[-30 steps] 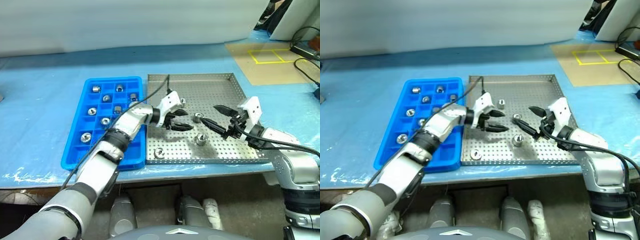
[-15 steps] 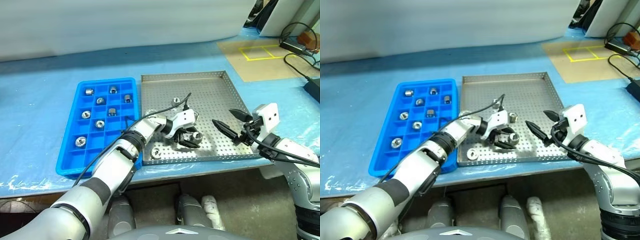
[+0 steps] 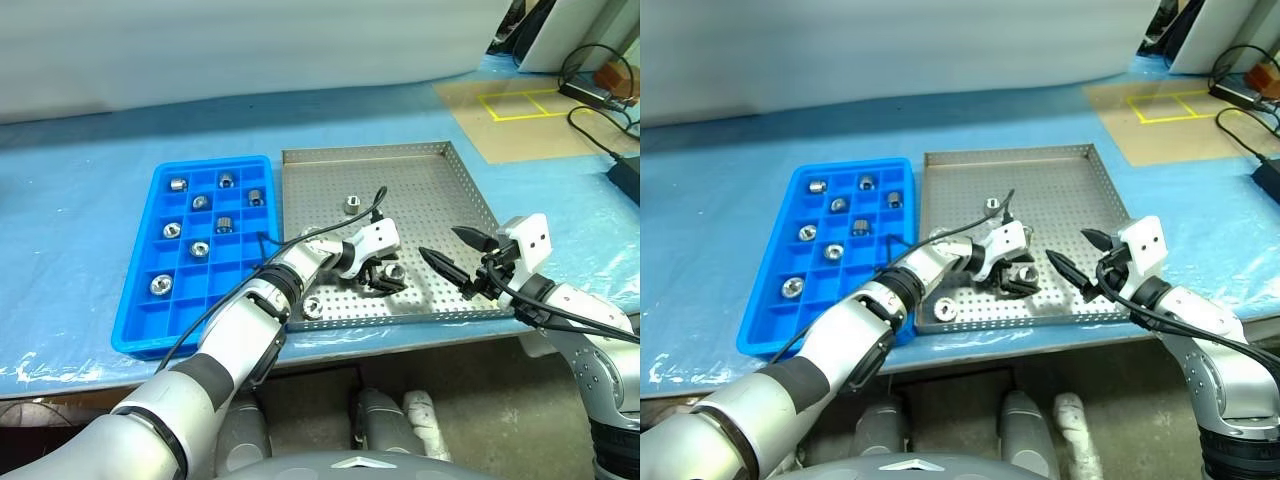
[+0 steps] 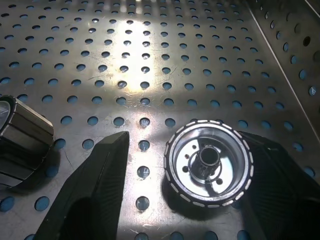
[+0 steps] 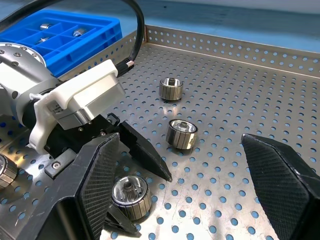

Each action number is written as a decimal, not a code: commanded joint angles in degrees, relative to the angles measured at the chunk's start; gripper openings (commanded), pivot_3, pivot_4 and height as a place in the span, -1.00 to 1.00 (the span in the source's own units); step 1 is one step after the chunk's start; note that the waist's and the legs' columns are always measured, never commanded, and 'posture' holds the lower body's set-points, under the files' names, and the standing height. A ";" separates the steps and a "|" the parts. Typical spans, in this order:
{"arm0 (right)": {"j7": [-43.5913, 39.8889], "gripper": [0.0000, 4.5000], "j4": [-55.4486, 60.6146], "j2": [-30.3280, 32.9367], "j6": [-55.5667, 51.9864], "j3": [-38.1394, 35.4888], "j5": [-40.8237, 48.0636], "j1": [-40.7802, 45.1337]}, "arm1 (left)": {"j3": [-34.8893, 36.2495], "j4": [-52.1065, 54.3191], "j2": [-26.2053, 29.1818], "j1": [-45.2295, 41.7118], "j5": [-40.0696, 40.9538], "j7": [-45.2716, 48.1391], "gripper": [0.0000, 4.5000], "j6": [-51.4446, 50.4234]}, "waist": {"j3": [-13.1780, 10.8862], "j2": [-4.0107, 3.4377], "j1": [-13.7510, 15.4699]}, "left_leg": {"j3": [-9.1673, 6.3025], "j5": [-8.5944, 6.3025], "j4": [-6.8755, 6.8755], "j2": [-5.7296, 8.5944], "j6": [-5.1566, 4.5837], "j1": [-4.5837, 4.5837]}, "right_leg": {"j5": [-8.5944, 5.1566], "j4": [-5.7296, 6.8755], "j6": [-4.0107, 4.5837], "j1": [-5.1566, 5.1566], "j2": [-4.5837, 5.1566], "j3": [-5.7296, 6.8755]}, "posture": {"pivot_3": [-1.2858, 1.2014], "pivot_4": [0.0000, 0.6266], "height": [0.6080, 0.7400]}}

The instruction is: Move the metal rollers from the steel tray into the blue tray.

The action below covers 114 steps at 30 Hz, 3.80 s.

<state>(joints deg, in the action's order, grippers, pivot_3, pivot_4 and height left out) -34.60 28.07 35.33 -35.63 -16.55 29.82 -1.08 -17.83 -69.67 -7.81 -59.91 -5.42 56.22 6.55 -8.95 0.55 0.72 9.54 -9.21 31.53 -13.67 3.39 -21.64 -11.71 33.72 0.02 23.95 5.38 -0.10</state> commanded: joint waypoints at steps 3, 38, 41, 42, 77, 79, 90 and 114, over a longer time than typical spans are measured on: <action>-0.04 0.83 0.38 0.09 1.51 0.73 -0.15 1.32 | 0.88 0.01 -0.77 0.34 -0.96 -0.36 0.16 0.44 | 0.00 0.00 0.00 | 0.02 -0.01 0.01 0.00 0.03 0.00 | 0.03 -0.01 0.03 0.00 0.02 0.00 | -0.28 -0.52 1.00; -23.39 0.83 -23.71 -4.17 6.28 24.33 -1.58 31.88 | 27.13 85.45 39.15 40.16 26.65 -4.27 -0.08 -43.49 | -0.06 -0.03 2.37 | 0.25 0.08 -0.36 -0.18 0.31 -0.16 | 0.05 -0.01 0.06 0.39 -0.04 0.16 | 0.12 -0.52 1.00; -27.15 0.83 -29.61 -6.85 8.97 27.42 -3.57 35.73 | 31.54 91.43 41.53 46.73 28.81 -5.99 -0.08 -44.98 | -0.07 -0.01 3.22 | 0.23 0.12 -0.37 -0.19 0.36 -0.27 | 0.05 -0.01 0.06 0.48 -0.04 0.21 | 0.18 -0.52 1.00; -28.24 0.83 -31.32 -7.72 9.64 28.15 -4.11 36.67 | 32.87 93.01 42.27 48.91 29.28 -6.44 -0.08 -45.13 | -0.07 0.00 3.35 | 0.23 0.11 -0.37 -0.21 0.36 -0.26 | 0.05 -0.01 0.07 0.49 -0.05 0.23 | 0.19 -0.52 1.00; -36.21 0.83 -43.03 -18.19 19.08 31.75 -12.27 42.53 | 28.62 92.20 50.84 58.52 30.62 -9.38 0.65 -44.70 | -0.04 0.09 7.94 | -0.23 0.31 -0.27 -0.31 0.70 -0.33 | -0.03 0.31 0.20 0.43 -0.08 0.72 | 0.23 -0.52 1.00; -35.80 0.83 -41.86 -16.75 18.24 30.58 -12.07 41.70 | 28.70 92.86 51.20 54.70 32.04 -8.86 0.65 -45.52 | -0.04 0.10 8.16 | -0.33 0.35 -0.19 -0.32 0.75 -0.34 | -0.06 0.57 0.25 0.43 -0.07 0.71 | 0.21 -0.52 1.00; -28.93 0.83 -41.14 -7.37 17.75 22.06 -13.41 36.10 | 15.91 77.21 42.33 30.15 31.12 -5.19 0.65 -41.69 | -0.01 0.09 7.16 | -0.46 0.45 0.27 -0.18 0.83 -0.04 | -0.09 1.12 0.31 0.27 -0.06 0.39 | 0.09 -0.52 1.00; -11.56 0.83 -47.30 -8.68 18.49 10.42 -13.24 30.36 | 7.94 67.47 31.23 22.12 28.90 2.52 0.65 -38.88 | -0.01 0.12 3.22 | -0.30 0.30 0.59 -0.13 0.56 -0.23 | -0.08 1.05 0.30 0.33 -0.05 0.19 | -0.04 -0.52 1.00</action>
<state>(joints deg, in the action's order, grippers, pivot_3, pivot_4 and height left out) -46.85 -20.20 26.65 -18.60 -4.03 15.12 27.33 -9.50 -2.95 23.30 -37.45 23.44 58.07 -33.12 -8.96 0.66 3.94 9.26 -8.91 32.12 -13.81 3.94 -21.88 -11.78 34.77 0.33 24.28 5.33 0.09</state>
